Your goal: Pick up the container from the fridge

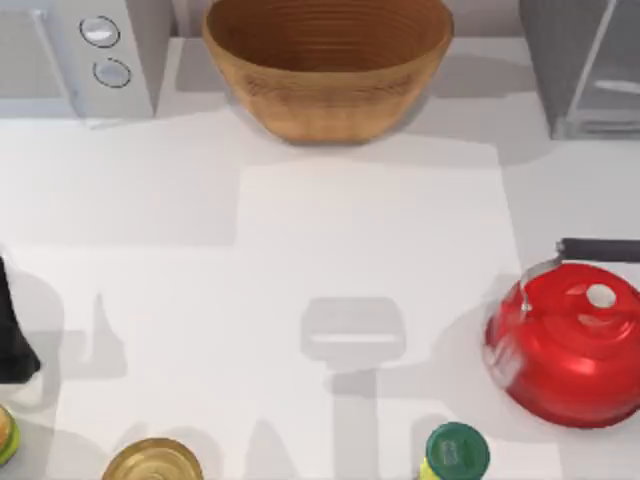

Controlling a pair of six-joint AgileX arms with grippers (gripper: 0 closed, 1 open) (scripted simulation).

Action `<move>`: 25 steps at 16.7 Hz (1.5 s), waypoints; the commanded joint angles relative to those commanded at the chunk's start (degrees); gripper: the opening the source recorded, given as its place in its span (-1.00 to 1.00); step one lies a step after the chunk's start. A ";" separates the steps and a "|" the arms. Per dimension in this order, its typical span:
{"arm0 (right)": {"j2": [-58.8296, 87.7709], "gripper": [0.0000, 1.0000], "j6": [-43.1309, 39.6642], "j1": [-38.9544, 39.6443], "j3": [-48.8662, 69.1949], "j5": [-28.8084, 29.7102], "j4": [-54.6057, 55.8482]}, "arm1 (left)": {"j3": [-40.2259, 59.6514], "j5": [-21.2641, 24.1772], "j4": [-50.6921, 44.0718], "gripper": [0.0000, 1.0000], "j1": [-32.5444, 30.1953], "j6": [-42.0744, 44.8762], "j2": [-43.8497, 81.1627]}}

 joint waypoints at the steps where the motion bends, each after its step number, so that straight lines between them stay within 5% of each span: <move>1: 0.00 1.00 0.00 0.00 0.00 0.00 0.00 | 0.00 0.00 0.00 1.00 0.00 0.00 0.00; 8: 12.45 1.00 0.03 -4.80 2.41 -4.20 12.62 | 0.00 0.00 0.00 1.00 0.00 0.00 0.00; 25: 96.54 1.00 1.03 -28.69 9.51 -27.50 86.45 | 0.00 0.00 0.00 1.00 0.00 0.00 0.00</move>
